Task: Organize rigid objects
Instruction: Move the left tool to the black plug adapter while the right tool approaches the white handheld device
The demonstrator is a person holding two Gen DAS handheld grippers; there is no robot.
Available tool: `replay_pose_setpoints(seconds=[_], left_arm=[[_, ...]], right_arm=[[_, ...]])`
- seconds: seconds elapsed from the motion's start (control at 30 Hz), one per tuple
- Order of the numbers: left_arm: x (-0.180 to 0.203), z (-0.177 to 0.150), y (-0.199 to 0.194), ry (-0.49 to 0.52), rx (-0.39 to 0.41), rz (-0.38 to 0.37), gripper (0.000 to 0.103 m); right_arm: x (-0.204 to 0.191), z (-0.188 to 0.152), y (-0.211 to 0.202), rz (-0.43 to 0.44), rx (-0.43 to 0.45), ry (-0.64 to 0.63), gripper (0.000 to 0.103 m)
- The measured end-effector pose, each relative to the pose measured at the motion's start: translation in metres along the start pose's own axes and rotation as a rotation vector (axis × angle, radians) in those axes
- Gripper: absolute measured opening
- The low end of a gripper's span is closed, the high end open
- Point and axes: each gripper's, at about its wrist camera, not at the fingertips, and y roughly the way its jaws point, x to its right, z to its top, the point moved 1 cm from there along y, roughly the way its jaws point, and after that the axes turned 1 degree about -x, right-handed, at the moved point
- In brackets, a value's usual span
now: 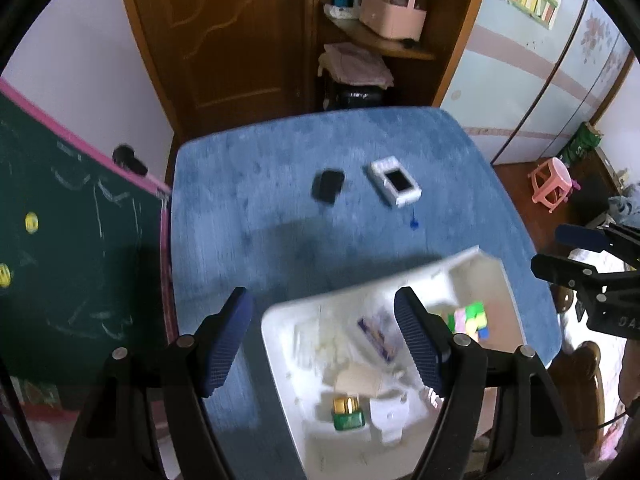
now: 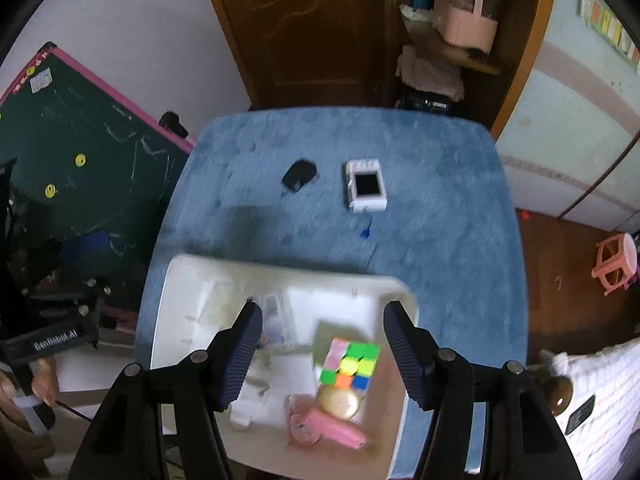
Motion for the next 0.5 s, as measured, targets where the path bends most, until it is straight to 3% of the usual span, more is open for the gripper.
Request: replay_pose_setpoints(seconds=[0.4,0.5], left_arm=[[0.019,0.098,-0.016,-0.014,0.097,0.021,0.084],[0.018,0.119,-0.009,-0.047,0.097,0.026,0.084]], right_arm=[[0.031,0.088,-0.015,-0.061,0.061,-0.073,0.064],[0.038,0.113,-0.010,-0.046,0.066,-0.084,0.069]])
